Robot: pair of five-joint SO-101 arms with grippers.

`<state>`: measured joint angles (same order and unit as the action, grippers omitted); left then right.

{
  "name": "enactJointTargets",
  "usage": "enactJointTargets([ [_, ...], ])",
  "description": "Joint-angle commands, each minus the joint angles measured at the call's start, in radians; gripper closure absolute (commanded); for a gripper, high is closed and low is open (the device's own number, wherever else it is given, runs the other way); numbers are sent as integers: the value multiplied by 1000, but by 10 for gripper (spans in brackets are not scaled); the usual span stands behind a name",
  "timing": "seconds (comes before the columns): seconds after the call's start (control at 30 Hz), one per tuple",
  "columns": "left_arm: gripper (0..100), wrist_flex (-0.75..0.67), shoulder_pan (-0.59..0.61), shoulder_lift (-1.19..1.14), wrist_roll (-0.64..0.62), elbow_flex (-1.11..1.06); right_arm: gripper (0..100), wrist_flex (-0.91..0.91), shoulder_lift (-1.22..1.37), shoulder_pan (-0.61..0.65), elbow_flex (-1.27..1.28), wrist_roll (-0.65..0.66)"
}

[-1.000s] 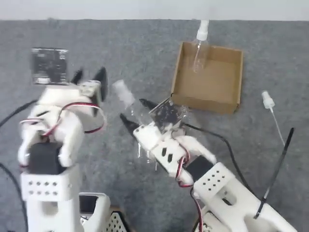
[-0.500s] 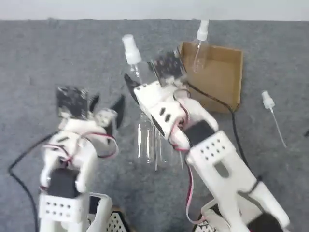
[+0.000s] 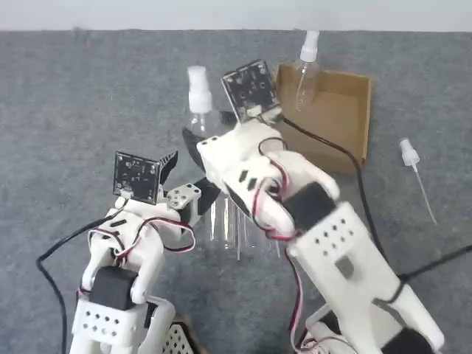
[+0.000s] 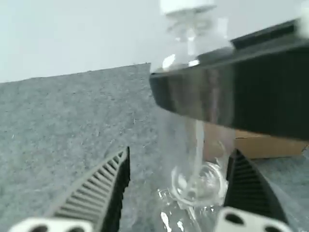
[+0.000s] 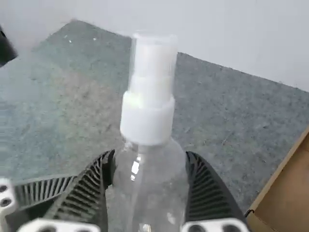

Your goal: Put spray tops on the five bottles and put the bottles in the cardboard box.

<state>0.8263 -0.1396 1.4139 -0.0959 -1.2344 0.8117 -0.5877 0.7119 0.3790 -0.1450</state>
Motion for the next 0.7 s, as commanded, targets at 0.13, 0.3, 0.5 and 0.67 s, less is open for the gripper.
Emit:
enactJointTargets([
  [0.13, 709, -25, 0, 14, 5, 4, 994, 44, -108, 8, -54, 38],
  [0.3, 709, -28, 0, 21, 5, -16, 994, 56, -108, -153, -86, 104],
  [0.5, 742, -31, 8, 21, 0, -22, 994, 90, -59, -507, -186, 238],
  [0.67, 877, -48, 9, 18, 6, -22, 994, -38, 134, -682, -190, 259],
])
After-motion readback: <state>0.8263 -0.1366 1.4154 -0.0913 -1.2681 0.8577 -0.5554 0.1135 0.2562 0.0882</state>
